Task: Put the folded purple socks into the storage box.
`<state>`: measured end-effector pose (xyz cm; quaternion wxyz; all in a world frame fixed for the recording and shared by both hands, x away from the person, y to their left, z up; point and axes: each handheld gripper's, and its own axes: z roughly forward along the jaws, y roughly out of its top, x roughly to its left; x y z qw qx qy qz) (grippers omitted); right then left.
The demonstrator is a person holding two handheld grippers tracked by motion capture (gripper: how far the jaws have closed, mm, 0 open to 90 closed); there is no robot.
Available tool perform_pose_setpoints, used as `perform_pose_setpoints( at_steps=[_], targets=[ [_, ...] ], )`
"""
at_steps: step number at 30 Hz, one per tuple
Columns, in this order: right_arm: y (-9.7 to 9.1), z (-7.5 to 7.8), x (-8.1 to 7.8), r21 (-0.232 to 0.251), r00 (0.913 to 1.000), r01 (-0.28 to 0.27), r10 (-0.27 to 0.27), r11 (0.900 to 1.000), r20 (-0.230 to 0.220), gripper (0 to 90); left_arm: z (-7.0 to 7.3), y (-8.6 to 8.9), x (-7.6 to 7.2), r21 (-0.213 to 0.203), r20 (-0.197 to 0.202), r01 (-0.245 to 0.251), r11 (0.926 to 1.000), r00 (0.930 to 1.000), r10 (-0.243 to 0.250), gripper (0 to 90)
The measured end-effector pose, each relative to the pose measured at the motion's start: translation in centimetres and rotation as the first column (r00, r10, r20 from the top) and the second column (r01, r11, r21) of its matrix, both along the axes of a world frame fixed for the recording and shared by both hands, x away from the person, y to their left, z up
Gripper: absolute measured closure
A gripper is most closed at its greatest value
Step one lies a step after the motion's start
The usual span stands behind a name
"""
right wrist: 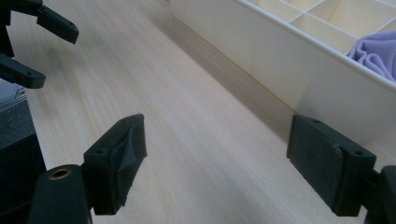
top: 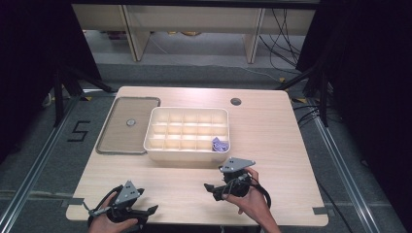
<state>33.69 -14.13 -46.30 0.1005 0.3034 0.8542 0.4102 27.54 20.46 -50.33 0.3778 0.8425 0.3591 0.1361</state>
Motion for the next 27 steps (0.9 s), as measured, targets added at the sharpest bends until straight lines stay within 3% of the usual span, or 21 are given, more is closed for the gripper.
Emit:
perform_pose_setpoints(
  at_steps=[12,13,14,16,17,19,21,26,27],
  targets=[
    [-0.8,-0.9,-0.9,0.004,0.9997,0.019,-0.019,0.9998,-0.016,19.9,-0.1,-0.1,-0.1,-0.016,-0.008,-0.005,0.9999,1.0,0.005,23.2],
    [-0.9,-1.0,-0.9,0.003,0.9998,0.009,-0.009,1.0,-0.016,19.8,0.1,0.1,-0.1,0.014,-0.002,0.014,0.9998,0.9999,-0.014,23.2],
    [-0.9,-1.1,-1.1,0.011,0.9993,0.032,-0.032,0.9994,-0.017,19.7,0.0,-0.1,-0.1,-0.015,0.003,-0.002,0.9999,1.0,0.002,23.2],
    [-1.1,-1.2,-1.2,0.009,0.9996,0.019,-0.019,0.9998,-0.02,19.6,0.0,-0.1,-0.1,-0.014,0.002,-0.003,0.9999,1.0,0.003,23.2],
    [-1.2,-1.2,-1.2,0.008,0.9996,0.02,-0.02,0.9998,-0.019,19.6,0.1,0.1,-0.1,0.017,-0.001,0.017,0.9997,0.9999,-0.017,23.1],
    [-1.3,-1.3,-1.5,0.013,0.9993,0.03,-0.03,0.9995,-0.021,19.5,0.0,-0.2,-0.1,-0.015,0.002,-0.001,0.9999,1.0,0.001,23.1],
    [-1.4,-1.4,-1.6,0.007,0.9997,0.023,-0.022,0.9997,-0.014,19.3,0.0,0.0,-0.2,0.006,0.001,-0.001,1.0,1.0,0.001,23.2],
    [-1.5,-1.7,-2.2,0.005,0.9996,0.024,-0.024,0.9997,-0.017,18.3,-0.1,0.0,-0.2,-0.009,0.0,-0.007,0.9999,1.0,0.007,23.2],
    [-1.5,-1.8,-2.3,0.001,0.9997,0.022,-0.022,0.9998,-0.01,18.1,-0.1,-0.1,-0.2,-0.029,-0.002,-0.012,0.9995,0.9999,0.012,23.2]
  ],
)
